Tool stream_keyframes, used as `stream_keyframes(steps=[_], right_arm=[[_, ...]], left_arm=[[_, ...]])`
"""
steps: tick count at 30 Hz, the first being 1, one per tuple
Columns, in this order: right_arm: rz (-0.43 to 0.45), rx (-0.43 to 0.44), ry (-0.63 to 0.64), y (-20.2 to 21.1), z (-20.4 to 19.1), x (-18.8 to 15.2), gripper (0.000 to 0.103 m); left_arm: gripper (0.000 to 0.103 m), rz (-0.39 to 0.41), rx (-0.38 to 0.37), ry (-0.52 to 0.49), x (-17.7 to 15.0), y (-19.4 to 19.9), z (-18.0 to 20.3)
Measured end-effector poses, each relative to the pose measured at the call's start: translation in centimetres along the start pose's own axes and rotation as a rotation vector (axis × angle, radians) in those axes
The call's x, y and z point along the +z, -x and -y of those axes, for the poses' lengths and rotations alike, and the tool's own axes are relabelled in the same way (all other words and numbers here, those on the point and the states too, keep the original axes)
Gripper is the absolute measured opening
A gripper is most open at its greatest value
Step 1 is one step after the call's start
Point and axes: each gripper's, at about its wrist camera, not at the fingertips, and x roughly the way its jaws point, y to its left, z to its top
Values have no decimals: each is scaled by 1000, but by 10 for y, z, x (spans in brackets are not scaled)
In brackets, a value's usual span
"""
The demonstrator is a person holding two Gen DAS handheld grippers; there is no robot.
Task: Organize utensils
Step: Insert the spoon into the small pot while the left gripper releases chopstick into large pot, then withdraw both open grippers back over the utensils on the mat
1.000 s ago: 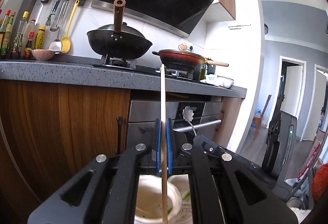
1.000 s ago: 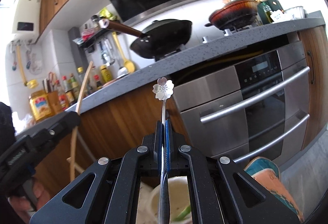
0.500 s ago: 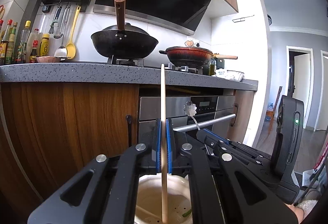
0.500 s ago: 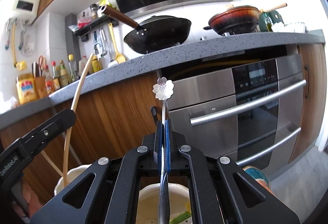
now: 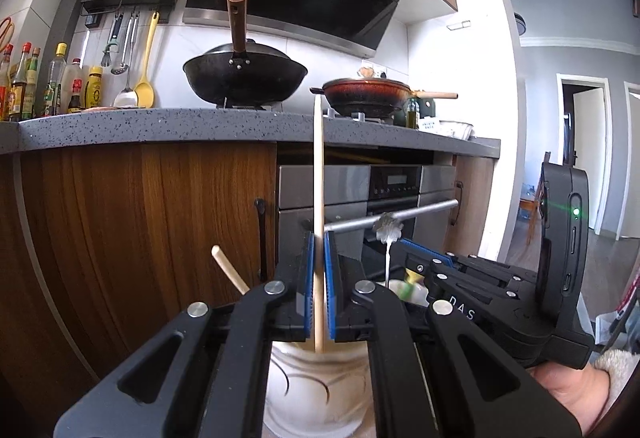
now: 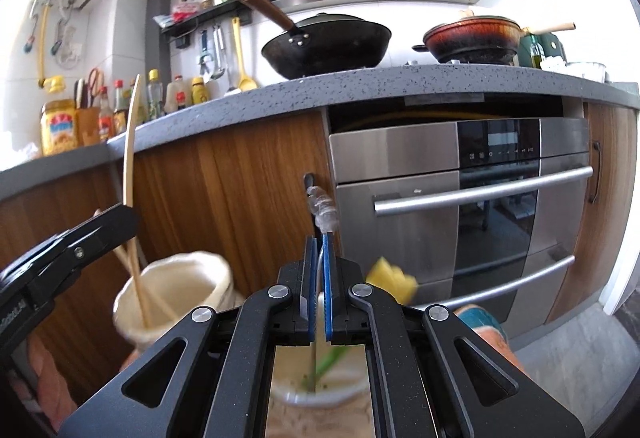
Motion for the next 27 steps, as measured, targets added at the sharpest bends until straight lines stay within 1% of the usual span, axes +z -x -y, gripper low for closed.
stream_keyframes(steps=[5, 10, 14, 15, 16, 17, 18, 19, 21, 23, 24, 25, 26, 27], right_arm=[[-21, -5, 22, 13, -5, -10, 4], [-29, 16, -45, 32, 4, -17, 4], [-33, 11, -64, 46, 8, -25, 4], [-39, 9, -70, 48, 9, -27, 4], [-42, 5, -74, 49, 11, -28, 4], [-44, 2, -78, 50, 12, -29, 5], [-46, -3, -83, 51, 14, -30, 9], [-49, -8, -89, 53, 16, -31, 14], [-52, -13, -101, 56, 19, -33, 18], [-53, -18, -110, 60, 22, -35, 29], [-51, -19, -113, 63, 22, -37, 38], [-48, -20, -114, 66, 23, -38, 44], [-46, -20, -113, 69, 23, -39, 45], [-46, -23, -109, 72, 22, -41, 50]], left_arm=[[5, -41, -13, 3, -8, 2, -3], [5, -68, -38, -1, -11, 1, -4], [7, -100, -63, 2, -13, -4, -2], [11, -104, -65, 3, -13, -5, -2], [24, -105, -64, 2, -14, -4, -1], [31, -99, -68, 3, -14, -3, -1], [43, -91, -73, 6, -13, -1, -1], [46, -81, -75, 6, -13, 2, 0], [46, -72, -65, -10, -12, 7, 2], [48, -65, -52, -19, -12, 11, 4], [54, -62, -50, -18, -13, 14, 4], [58, -60, -50, -15, -14, 17, 4], [60, -58, -51, -11, -16, 21, 4], [61, -61, -54, -8, -18, 24, 5]])
